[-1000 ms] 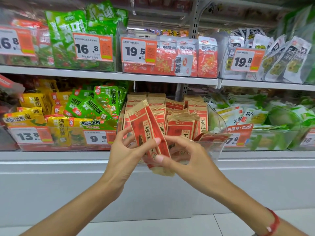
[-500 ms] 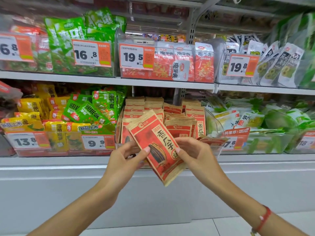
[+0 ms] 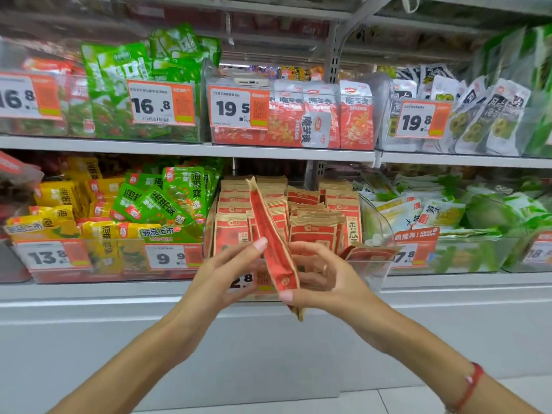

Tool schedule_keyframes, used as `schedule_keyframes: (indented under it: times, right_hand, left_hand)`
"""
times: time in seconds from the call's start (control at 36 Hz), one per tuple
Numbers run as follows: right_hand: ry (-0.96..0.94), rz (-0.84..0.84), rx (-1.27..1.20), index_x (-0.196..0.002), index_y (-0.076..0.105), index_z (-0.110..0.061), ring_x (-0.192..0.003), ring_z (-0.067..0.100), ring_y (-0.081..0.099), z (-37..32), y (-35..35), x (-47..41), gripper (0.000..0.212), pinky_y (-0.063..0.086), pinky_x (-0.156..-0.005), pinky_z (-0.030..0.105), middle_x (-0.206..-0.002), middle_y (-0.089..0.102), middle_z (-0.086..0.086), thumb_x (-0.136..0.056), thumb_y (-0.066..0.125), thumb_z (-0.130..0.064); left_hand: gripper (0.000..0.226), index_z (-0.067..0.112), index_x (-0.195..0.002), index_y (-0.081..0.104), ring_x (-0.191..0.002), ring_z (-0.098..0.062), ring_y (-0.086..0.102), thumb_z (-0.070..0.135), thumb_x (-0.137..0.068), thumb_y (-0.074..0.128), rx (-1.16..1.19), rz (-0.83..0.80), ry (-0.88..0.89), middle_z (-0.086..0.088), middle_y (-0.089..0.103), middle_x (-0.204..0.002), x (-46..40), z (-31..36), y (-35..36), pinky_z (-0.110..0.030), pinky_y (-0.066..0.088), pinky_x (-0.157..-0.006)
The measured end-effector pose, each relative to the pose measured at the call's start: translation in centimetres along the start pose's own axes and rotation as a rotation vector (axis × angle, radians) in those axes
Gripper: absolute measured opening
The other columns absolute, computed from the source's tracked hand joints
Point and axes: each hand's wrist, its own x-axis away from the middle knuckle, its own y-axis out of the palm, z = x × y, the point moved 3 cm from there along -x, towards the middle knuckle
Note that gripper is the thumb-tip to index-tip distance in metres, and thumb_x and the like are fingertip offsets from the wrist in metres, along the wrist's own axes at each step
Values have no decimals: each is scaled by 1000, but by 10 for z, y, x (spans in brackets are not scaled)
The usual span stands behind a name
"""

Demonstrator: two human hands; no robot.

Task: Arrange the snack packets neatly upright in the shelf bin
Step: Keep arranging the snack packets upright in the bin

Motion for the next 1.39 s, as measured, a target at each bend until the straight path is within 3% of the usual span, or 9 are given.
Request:
schedule_keyframes:
  times: [0.14,0.22,0.33,0.53,0.78,0.89,1.03,1.17,1.39]
  right_hand:
    - [17,-105,-3,-123,53,-36,-107,3,64,0,6,3,62,51,-92,26,-118,65,-14,-67,79,-34]
    - [-54,-36,59,-122,57,-31,-110,1,61,-7,6,5,51,50,-91,22,-118,66,-14,-77,74,-47]
    - [-161,182,-65,-115,63,-27,-94,-1,67,-17,-4,8,33,51,-71,12,-108,70,-11,-82,70,-22]
    - [-154,170,-107,-116,67,-17,-99,10,69,-16,-5,9,28,56,-82,27,-109,73,-6,-90,61,-12]
    - [-203,180,267,-127,46,-45,-108,-7,56,-3,19,13,61,50,-88,16,-118,58,-27,-78,78,-27]
    - [-246,257,219,-116,51,-44,-98,-2,62,-5,17,6,54,55,-80,19,-107,65,-20,-79,77,-16]
    - [-40,276,-88,-124,60,-24,-96,0,66,4,-9,-2,47,56,-79,21,-109,70,-11,-81,73,-13]
    - [8,246,-179,-120,64,-25,-100,4,67,5,-12,-3,38,56,-76,23,-106,72,-14,-84,69,-11]
    - [-395,466,43,-112,66,-27,-98,5,65,-20,-9,7,42,55,-78,19,-101,70,-15,-76,79,-10]
  left_hand:
    - [40,29,-97,73,-95,-3,69,52,-64,77,0,-76,-31,9,75,-100,-3,0,0,-23,54,-73]
    - [60,26,-107,71,-99,-5,69,52,-54,79,-78,-93,10,8,74,-105,-1,-5,-5,-20,57,-70]
    - [70,32,-113,69,-101,-4,68,55,-48,79,-238,-162,4,12,73,-107,-1,-16,0,-28,58,-81]
    - [41,54,-82,71,-90,1,69,59,-42,76,-242,-109,61,24,71,-93,1,-16,10,-27,57,-78]
    - [80,28,-110,58,-95,-2,65,55,-39,83,-167,322,100,17,66,-100,3,-5,-1,-19,50,-72]
    - [77,30,-112,56,-87,5,64,54,-42,80,-200,325,112,22,65,-92,8,-5,4,-11,46,-63]
    - [25,31,-96,65,-72,2,68,25,-76,78,-256,291,199,16,71,-93,9,-6,0,-15,50,-64]
    - [19,28,-92,68,-69,-7,70,17,-78,77,-244,305,199,19,71,-84,11,-6,-1,-18,52,-60]
    - [35,15,-98,68,-85,-8,72,17,-66,82,137,309,28,4,71,-98,17,-5,-1,-20,57,-73]
